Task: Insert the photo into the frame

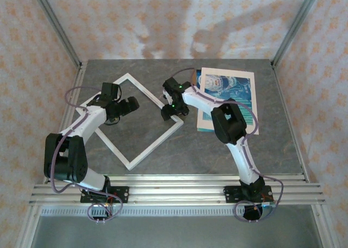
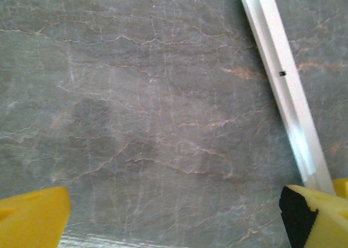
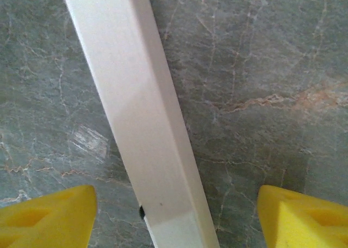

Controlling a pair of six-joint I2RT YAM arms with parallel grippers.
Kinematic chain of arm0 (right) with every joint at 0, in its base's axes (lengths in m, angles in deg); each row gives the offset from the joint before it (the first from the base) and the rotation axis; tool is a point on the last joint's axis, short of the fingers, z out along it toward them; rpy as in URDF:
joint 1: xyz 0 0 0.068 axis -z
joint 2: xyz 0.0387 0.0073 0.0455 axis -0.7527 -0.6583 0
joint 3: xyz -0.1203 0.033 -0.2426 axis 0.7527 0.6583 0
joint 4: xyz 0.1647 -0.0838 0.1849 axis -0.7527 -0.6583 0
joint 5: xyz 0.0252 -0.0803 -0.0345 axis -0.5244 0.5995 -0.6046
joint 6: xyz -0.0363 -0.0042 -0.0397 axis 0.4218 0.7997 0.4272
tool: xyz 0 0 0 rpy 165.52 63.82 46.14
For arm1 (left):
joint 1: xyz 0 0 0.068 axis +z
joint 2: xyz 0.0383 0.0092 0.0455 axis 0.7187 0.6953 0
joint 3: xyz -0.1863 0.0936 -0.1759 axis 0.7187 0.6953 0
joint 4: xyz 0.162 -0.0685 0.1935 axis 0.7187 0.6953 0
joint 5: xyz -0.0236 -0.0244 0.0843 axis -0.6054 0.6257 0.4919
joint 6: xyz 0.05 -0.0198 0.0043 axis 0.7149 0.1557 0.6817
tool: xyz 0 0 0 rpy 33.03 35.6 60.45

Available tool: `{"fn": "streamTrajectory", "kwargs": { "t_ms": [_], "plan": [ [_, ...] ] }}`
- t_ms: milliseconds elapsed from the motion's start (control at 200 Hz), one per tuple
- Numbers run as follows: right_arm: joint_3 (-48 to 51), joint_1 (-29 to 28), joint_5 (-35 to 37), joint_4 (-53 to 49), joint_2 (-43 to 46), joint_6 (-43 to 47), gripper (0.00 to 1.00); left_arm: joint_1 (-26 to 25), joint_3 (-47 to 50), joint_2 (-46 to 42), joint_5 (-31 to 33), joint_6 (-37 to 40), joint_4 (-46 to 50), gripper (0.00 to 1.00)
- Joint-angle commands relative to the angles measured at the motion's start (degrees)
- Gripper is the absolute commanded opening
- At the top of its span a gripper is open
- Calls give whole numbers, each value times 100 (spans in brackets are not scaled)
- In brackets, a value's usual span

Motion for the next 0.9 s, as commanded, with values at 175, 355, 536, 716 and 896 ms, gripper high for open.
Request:
{"fn": "streamTrajectory", "kwargs": {
  "t_ms": [175,355,536,716,896],
  "plan": [
    [-108,-190,738,-119,-187,55,56,-7,226,-161,14,-619,-679,100],
    [253,-190,762,163,120,-248,37,102,240,-219,137,-689,-707,100],
    [721,-190,947,276,653,-717,28,313,273,-228,-6,-998,-942,100],
    [1286,-193,843,241,1159,-1248,28,410,249,-233,-2,-1107,-1103,100],
    [1874,-195,919,317,1548,-1957,28,409,257,-193,-64,-1239,-1206,100]
  ]
}}
